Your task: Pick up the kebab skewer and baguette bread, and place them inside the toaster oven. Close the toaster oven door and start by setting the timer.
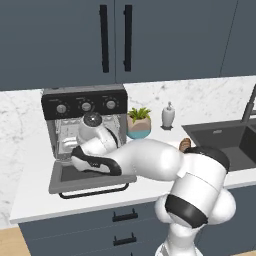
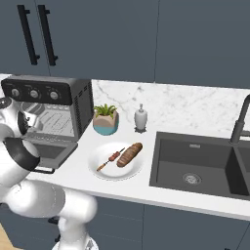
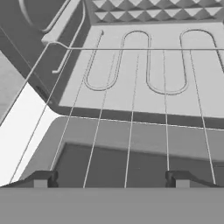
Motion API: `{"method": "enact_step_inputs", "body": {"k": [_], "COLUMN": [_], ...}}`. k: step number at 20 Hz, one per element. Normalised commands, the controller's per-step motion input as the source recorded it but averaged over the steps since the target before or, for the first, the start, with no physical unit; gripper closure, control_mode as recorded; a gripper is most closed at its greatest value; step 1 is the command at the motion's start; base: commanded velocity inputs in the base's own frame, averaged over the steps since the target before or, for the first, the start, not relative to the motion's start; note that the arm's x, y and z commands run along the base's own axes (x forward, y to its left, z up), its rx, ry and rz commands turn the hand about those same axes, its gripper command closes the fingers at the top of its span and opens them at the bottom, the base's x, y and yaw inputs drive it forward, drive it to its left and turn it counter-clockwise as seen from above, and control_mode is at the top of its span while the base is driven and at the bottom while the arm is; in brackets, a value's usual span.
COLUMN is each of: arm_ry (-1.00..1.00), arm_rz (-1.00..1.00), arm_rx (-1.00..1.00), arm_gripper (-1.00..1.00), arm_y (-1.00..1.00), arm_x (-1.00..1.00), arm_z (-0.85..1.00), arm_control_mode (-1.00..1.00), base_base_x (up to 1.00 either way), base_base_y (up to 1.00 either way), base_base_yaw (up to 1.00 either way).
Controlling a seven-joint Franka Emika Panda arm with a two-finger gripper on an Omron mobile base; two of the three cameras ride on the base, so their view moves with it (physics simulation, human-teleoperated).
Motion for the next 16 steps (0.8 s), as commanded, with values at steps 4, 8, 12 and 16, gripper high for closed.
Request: {"method": "enact_step_inputs", "body": {"k": [4, 8, 12, 16], "arm_ry": [0.08, -0.03, 0.0, 0.0], "arm_rz": [0.0, 0.0, 0.0, -0.05], "arm_rx": [0.0, 0.0, 0.0, -0.01], "arm_gripper": [-1.0, -1.0, -1.0, -1.0], "arm_y": [-0.34, -0.52, -0.91, -1.0], "arm_x": [-0.67, -0.98, -0.89, -0.63], "arm_z": [0.62, 0.98, 0.59, 0.06], "arm_control_mode": [-1.0, -1.0, -1.0, -1.0], "base_base_x": [0.0, 0.0, 0.0, 0.0], "base_base_y": [0.0, 0.0, 0.0, 0.0], "base_base_yaw": [0.0, 0.0, 0.0, 0.0]}}
